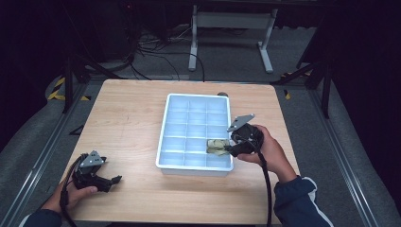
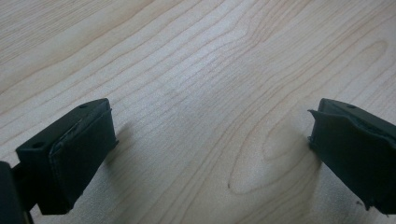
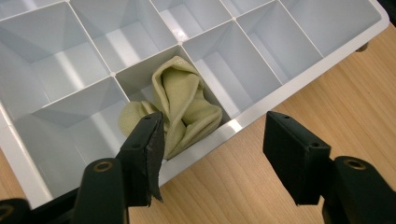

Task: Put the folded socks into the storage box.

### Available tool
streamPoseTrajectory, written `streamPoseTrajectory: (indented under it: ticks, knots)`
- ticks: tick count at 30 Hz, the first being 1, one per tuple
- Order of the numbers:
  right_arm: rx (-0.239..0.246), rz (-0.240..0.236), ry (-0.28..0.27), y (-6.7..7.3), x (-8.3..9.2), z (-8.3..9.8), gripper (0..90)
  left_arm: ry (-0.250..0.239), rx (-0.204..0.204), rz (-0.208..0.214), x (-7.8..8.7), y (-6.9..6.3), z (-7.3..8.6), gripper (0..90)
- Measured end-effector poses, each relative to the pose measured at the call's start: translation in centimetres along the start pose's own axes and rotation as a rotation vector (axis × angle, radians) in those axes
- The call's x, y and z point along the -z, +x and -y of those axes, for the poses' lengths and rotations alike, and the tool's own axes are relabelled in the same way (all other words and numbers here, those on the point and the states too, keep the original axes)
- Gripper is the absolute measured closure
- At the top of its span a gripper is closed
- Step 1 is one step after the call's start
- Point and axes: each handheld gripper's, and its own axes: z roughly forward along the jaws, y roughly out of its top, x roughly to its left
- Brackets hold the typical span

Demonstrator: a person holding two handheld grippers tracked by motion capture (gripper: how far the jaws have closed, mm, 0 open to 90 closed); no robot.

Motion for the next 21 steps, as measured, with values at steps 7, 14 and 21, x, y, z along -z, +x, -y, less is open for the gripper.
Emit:
streamPoseTrajectory:
  ticks: [7,14,21]
  knots:
    - [-0.011,0.016,-0.022,0.0,0.7,0.8,37.0,-0.002,0.001,-0.002,0.0,0.0,0.0,0.5]
    - [-0.037,0.039,-0.031,-0.4,1.5,2.0,36.6,0.005,0.016,0.005,0.0,-0.1,0.1,0.5]
    - [-0.053,0.054,-0.037,-0.8,2.1,3.7,36.7,0.004,0.017,0.005,0.0,-0.1,0.1,0.5]
